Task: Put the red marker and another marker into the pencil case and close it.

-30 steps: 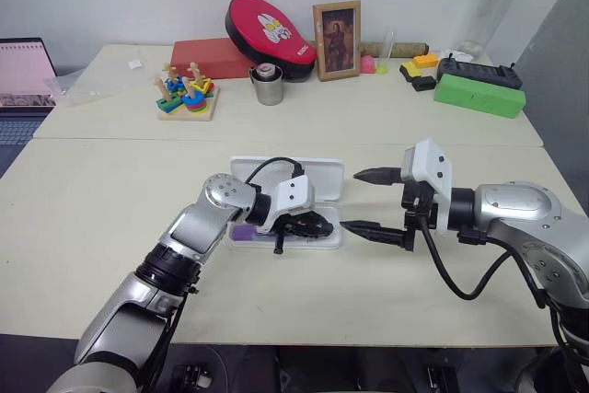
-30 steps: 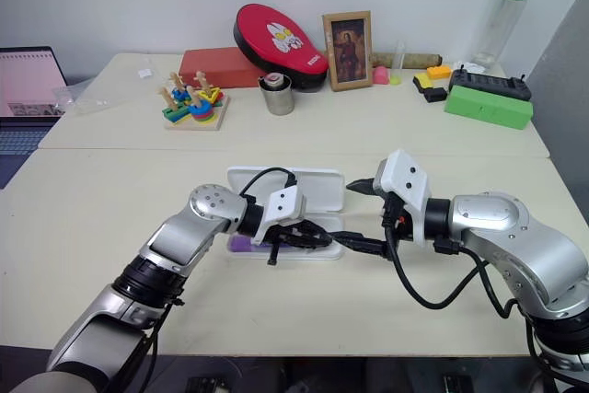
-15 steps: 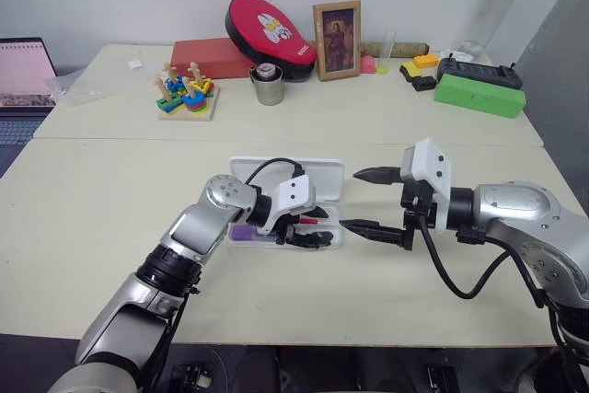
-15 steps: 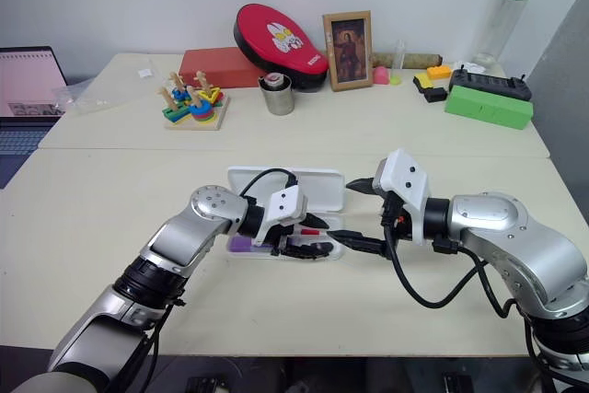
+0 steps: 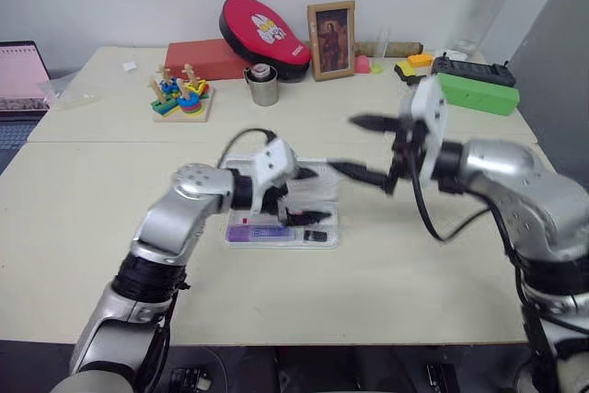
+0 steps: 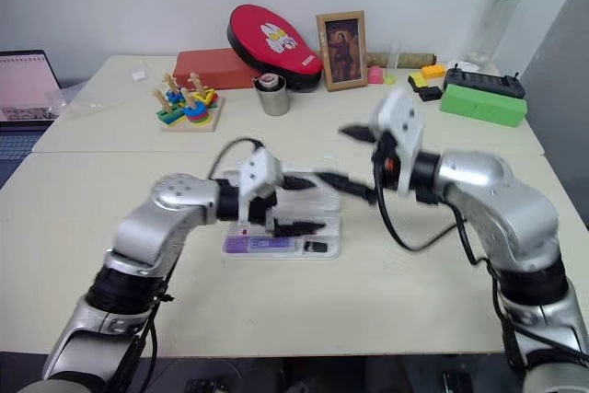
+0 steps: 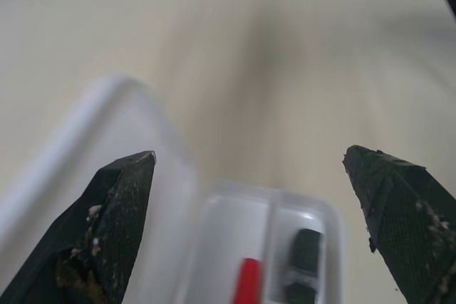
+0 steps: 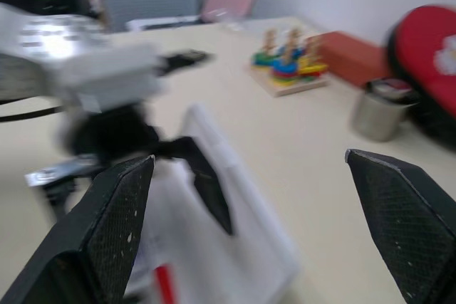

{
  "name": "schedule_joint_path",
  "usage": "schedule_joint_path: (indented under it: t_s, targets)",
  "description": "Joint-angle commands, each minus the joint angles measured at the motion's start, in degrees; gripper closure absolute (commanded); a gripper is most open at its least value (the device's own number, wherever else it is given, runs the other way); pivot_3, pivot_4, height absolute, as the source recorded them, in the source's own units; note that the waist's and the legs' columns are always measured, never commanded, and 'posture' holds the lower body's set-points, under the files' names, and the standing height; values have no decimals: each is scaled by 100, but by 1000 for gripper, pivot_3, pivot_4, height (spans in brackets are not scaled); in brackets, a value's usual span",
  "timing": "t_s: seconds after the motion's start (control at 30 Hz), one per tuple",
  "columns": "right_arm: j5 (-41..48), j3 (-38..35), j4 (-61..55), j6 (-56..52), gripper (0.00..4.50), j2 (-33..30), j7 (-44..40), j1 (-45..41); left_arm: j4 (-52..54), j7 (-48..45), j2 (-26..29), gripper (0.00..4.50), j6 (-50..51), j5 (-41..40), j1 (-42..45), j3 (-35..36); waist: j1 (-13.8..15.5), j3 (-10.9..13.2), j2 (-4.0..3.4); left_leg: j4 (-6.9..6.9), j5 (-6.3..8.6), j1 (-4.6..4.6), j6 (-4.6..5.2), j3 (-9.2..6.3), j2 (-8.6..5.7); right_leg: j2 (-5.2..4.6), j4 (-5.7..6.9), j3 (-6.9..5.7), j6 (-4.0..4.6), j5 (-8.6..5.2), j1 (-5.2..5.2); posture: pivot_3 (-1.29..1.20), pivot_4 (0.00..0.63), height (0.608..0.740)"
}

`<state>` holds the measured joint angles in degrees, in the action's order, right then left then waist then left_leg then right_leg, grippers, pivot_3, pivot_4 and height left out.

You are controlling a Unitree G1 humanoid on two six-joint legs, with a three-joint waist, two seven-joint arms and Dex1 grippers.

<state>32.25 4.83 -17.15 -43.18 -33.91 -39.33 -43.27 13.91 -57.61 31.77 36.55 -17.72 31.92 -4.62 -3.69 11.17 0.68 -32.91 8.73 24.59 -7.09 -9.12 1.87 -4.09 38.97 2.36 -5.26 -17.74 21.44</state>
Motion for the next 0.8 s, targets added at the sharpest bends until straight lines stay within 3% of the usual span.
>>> schedule_joint_path:
  t_s: [0.03,0.27,0.4,0.6,0.8]
  targets:
    - [-563,377,1070,385,502,434,2,-601,1124,748,-34,0,856,-920,-711,1481,-34,0,0,1,0,0,0,0,0,0,0,0,0,0,-1,0,150,740]
    - [-1570,1046,2697,781,2236,1293,166,-1442,2131,1394,206,0,1339,-1747,-1836,3069,-109,0,-1,4,0,-2,-1,1,0,-1,3,2,3,1,2,0,150,740]
    - [-2001,1282,3405,904,3049,1697,253,-1748,2260,1504,394,0,1359,-2032,-2133,3456,-71,-1,2,4,0,-2,-1,-2,0,-1,7,-2,4,2,1,0,150,740]
    - [-2386,1608,3503,1075,4353,1759,-185,-1693,2265,1748,582,0,1348,-2360,-2224,3616,-58,-1,2,4,0,-3,-1,-1,0,0,6,-1,4,2,1,0,150,740]
    - [-2466,2088,2276,1080,4430,1331,-1083,-1107,2351,1768,828,0,1408,-2705,-2299,3537,-66,-2,1,6,0,-3,-1,-2,0,0,4,-1,4,2,1,0,150,740]
